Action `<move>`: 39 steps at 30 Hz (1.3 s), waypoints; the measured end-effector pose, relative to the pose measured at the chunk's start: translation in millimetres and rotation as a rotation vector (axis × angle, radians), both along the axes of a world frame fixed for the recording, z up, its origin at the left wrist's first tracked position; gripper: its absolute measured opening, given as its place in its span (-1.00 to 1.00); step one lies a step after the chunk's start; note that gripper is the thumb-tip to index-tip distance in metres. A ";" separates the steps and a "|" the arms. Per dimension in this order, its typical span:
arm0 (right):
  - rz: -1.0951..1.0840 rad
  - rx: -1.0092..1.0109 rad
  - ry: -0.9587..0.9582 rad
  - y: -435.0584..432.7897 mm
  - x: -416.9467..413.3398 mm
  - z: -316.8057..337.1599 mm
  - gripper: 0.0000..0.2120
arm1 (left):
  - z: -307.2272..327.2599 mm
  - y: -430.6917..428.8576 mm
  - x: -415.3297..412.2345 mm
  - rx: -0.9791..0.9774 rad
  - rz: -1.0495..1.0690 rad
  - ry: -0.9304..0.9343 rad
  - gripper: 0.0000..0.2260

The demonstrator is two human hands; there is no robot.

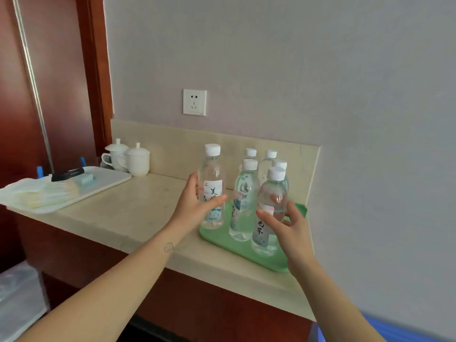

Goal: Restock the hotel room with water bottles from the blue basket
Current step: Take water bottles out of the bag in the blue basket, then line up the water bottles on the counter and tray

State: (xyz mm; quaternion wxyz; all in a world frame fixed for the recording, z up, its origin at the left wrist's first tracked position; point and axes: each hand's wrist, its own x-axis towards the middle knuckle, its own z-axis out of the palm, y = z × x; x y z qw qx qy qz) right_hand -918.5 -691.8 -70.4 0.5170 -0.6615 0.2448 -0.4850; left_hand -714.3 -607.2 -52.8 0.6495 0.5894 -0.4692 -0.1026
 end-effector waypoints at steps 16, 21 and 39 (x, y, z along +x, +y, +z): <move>-0.268 0.024 0.112 11.5 3.3 -6.2 -0.43 | -20.2 -39.4 15.6 0.099 -0.292 0.112 -0.53; -0.314 0.039 0.155 26.2 2.5 -10.3 -0.45 | -21.6 -41.5 16.7 0.178 -0.330 0.086 -0.30; -0.526 0.108 0.119 89.4 -61.8 -7.2 -0.60 | 13.5 29.4 -113.7 -0.528 -0.362 -0.341 -0.41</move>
